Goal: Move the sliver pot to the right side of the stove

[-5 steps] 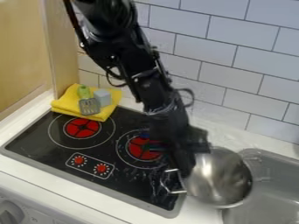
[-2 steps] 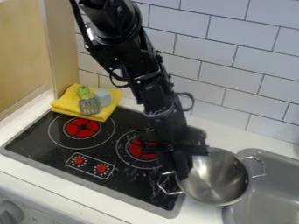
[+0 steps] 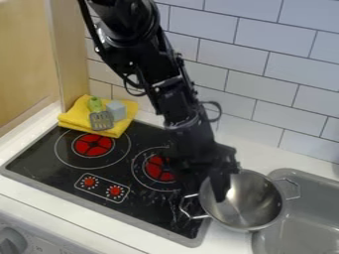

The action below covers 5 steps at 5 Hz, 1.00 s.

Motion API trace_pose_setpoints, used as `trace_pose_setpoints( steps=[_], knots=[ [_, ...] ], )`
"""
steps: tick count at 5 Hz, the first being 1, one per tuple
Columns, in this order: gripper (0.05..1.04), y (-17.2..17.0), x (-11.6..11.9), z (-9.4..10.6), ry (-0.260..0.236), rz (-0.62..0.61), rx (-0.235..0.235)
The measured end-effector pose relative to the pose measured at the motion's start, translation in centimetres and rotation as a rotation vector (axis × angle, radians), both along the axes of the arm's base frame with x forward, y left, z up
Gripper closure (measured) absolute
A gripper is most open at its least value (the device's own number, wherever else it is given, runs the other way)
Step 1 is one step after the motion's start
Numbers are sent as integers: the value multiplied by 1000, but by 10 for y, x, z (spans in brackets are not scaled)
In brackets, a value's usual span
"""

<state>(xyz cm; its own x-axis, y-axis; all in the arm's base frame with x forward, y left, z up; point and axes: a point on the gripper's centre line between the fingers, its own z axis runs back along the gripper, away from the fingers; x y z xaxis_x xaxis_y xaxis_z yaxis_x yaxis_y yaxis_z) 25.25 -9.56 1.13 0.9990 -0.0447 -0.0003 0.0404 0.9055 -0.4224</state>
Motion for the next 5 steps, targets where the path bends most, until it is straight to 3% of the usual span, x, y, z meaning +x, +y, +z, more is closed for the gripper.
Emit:
trace_pose_setpoints(
  steps=[1,2,4,5],
  knots=[
    [70,2,0,4,-2,-4,-11],
    [73,7,4,16,-43,1,1],
    [84,44,12,55,-147,148,44],
    [84,57,14,79,-216,195,30]
  ],
)
